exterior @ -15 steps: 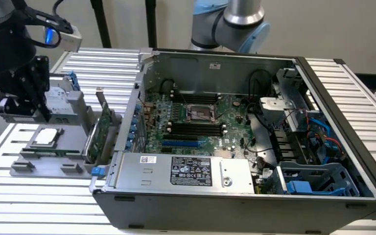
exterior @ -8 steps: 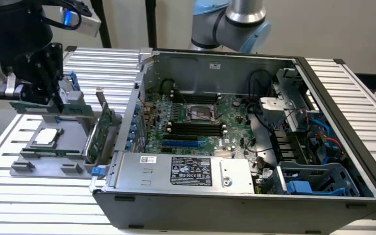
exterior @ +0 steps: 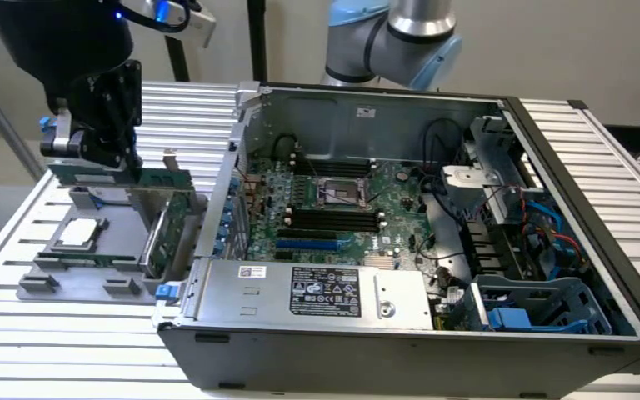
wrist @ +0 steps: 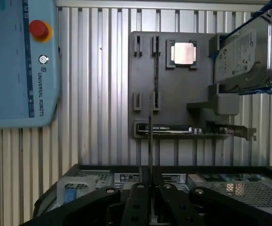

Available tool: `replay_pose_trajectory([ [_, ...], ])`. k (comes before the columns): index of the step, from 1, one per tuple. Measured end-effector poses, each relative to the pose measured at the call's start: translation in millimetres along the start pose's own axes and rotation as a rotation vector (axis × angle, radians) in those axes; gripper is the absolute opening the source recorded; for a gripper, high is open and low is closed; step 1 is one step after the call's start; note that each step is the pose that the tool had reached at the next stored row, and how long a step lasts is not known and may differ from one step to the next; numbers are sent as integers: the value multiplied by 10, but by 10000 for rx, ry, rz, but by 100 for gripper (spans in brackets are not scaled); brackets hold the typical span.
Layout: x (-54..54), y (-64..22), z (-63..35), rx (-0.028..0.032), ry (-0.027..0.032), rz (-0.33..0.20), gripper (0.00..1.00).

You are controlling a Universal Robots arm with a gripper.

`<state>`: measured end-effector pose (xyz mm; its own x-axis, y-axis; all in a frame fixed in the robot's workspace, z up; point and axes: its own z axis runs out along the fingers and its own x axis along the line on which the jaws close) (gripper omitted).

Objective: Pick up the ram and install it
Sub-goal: 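Pick up the ram and move it above insertion slot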

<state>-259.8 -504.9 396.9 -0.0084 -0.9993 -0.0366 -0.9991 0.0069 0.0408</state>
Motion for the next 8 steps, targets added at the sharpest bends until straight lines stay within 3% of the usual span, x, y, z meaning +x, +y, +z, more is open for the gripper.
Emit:
replay_pose_trajectory([
  [8,-4,-365,-40,0,0,1,0],
])
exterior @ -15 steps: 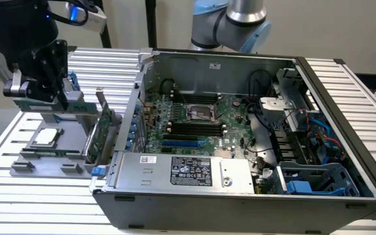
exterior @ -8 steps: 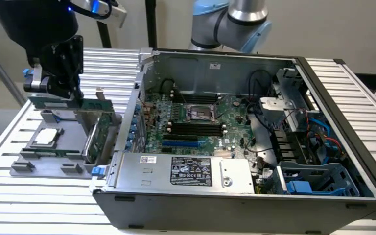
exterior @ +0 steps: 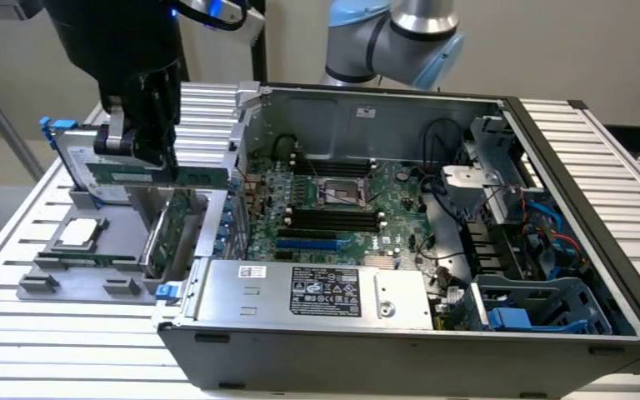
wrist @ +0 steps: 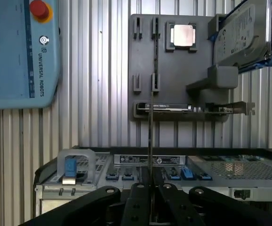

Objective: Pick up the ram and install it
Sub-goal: 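Pick up the ram and move it above insertion slot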

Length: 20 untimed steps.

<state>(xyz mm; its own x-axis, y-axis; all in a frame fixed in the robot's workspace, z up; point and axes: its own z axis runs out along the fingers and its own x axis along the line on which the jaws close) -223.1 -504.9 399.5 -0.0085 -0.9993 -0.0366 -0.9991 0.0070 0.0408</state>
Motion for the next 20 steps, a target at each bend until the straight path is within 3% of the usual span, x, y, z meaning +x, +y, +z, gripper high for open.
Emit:
replay_pose_trajectory([
  [20,-13,-909,-35,0,-21,-2,0],
])
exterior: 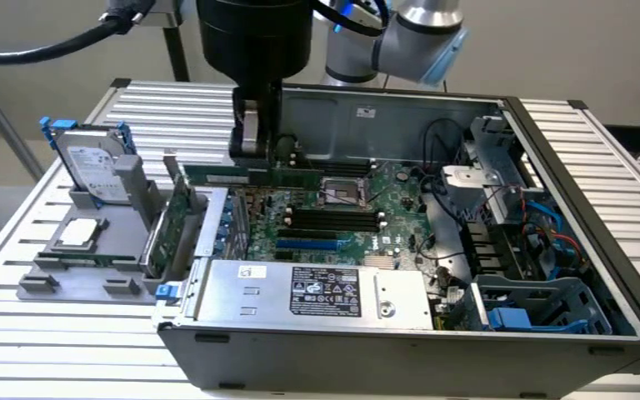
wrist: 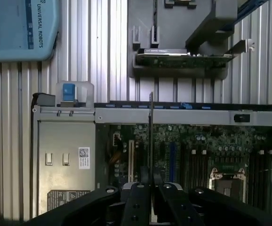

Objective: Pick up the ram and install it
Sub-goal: 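Pick up the ram and move it above insertion slot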

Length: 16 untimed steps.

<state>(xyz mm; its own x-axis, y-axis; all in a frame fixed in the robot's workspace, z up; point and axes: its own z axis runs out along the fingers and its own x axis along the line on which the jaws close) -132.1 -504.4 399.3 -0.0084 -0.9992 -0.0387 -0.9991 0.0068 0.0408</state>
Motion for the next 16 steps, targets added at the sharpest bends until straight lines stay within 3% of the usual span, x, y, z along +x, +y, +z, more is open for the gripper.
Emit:
replay_pose_trajectory([
  [7,-71,-314,32,-1,2,0,0],
  [16,-359,-588,177,-1,2,0,0],
])
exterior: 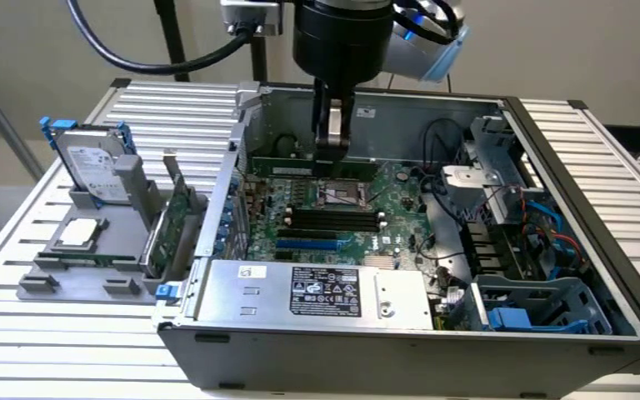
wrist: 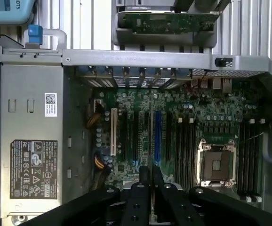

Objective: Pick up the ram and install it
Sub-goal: 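Pick up the ram and move it above insertion slot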

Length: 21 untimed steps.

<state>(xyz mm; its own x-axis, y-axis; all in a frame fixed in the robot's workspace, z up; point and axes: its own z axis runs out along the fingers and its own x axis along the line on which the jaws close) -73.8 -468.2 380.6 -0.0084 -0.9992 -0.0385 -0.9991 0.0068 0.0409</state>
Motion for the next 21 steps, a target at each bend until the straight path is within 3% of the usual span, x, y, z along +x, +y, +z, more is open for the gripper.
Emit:
replay_pose_trajectory([
  [12,-362,-252,199,0,1,1,0],
  [21,-385,-261,202,0,4,0,0],
])
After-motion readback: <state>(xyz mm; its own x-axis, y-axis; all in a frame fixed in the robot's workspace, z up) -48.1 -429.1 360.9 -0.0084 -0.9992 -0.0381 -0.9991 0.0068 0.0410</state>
